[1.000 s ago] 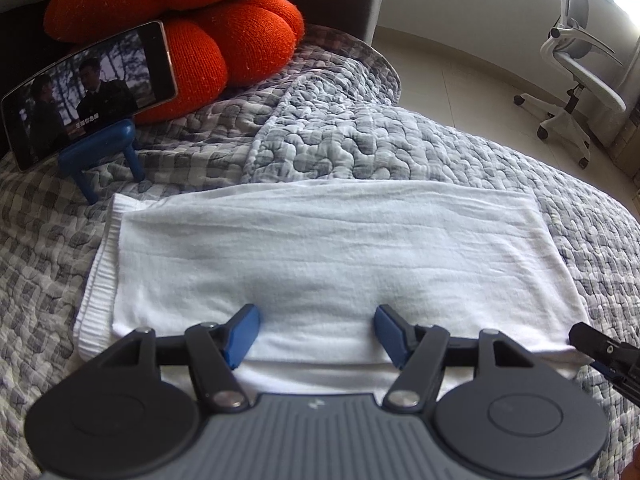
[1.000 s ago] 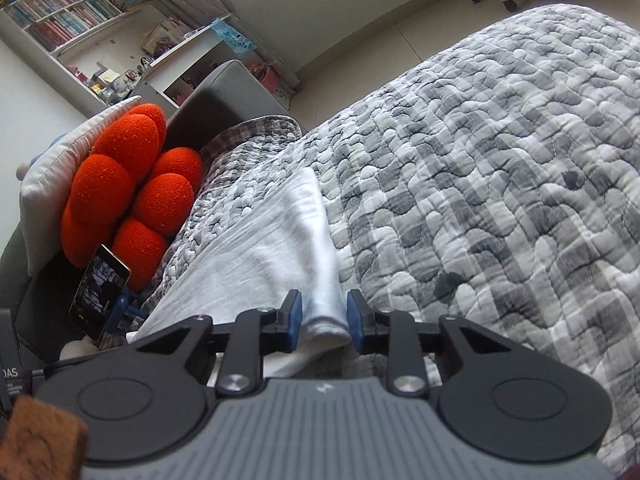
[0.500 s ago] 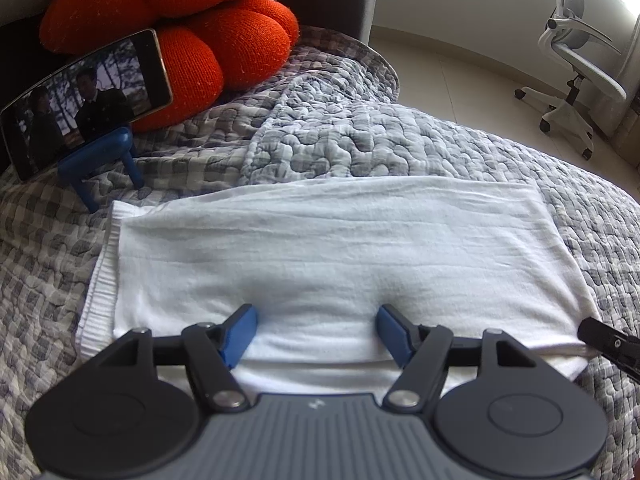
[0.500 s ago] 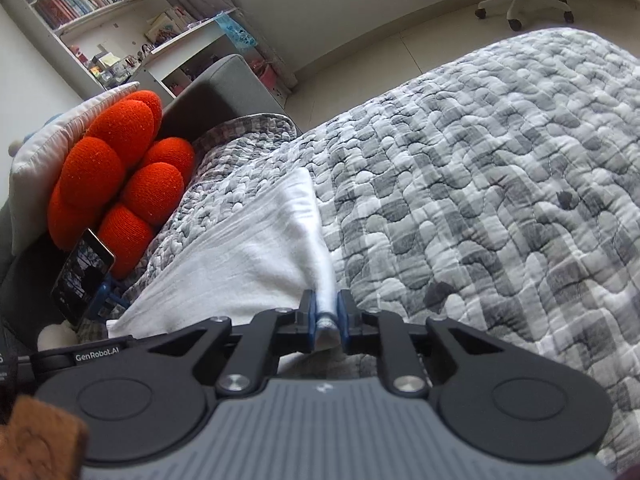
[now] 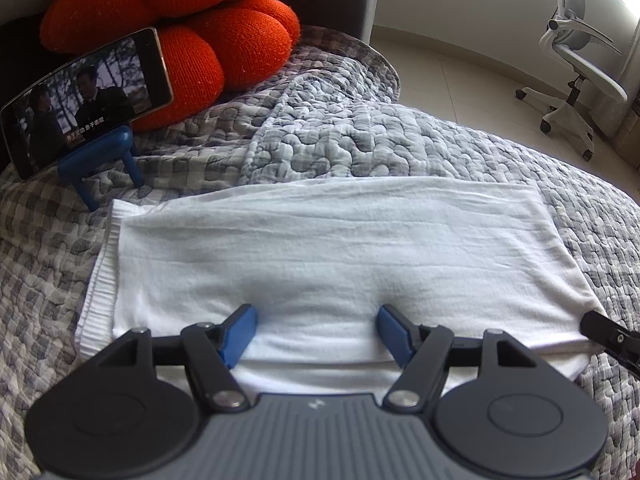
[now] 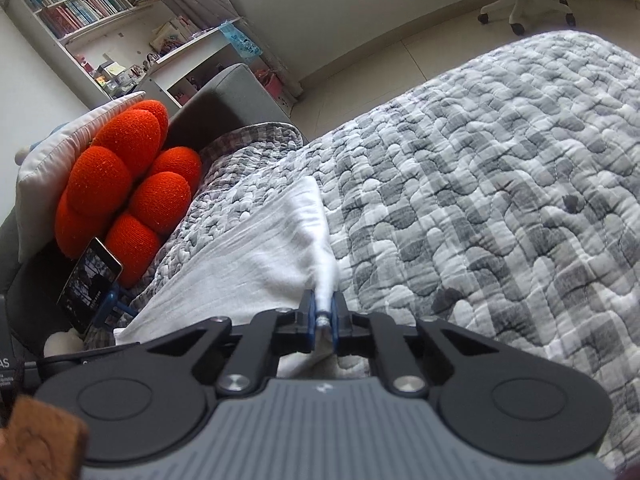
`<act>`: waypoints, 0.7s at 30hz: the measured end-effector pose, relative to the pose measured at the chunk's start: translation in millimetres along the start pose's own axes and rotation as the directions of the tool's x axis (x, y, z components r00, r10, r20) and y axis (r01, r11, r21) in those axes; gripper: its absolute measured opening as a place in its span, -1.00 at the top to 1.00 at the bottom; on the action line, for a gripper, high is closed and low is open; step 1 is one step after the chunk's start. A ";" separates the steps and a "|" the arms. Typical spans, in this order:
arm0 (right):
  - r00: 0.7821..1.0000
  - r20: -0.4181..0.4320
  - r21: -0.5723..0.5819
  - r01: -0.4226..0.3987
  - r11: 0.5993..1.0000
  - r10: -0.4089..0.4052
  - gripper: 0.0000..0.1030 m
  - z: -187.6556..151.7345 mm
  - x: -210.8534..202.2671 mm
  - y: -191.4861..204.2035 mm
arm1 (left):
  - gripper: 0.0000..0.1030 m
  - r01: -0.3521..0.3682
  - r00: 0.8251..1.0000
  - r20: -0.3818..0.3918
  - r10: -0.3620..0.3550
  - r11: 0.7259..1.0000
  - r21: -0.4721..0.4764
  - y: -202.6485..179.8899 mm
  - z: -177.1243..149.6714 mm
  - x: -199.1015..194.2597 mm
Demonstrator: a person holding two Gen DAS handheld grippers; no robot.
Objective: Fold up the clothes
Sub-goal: 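Close the right gripper on the pants end and lift it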
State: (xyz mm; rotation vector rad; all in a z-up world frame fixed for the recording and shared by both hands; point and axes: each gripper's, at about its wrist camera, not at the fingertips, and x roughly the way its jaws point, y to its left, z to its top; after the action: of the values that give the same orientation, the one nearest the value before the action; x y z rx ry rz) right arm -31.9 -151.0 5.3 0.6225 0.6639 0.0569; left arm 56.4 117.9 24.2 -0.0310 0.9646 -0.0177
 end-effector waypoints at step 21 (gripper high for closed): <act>0.982 -0.074 -0.608 -0.181 0.773 0.172 0.83 -38.1 26.2 150.2 | -0.36 0.104 0.995 0.038 -0.097 0.948 -0.300 66.6 13.4 -12.4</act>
State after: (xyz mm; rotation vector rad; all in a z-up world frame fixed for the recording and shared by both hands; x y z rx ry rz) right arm -12.2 -1.9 51.0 0.0461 0.5536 0.4412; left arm 60.4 185.1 39.7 -0.3621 0.9354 0.0364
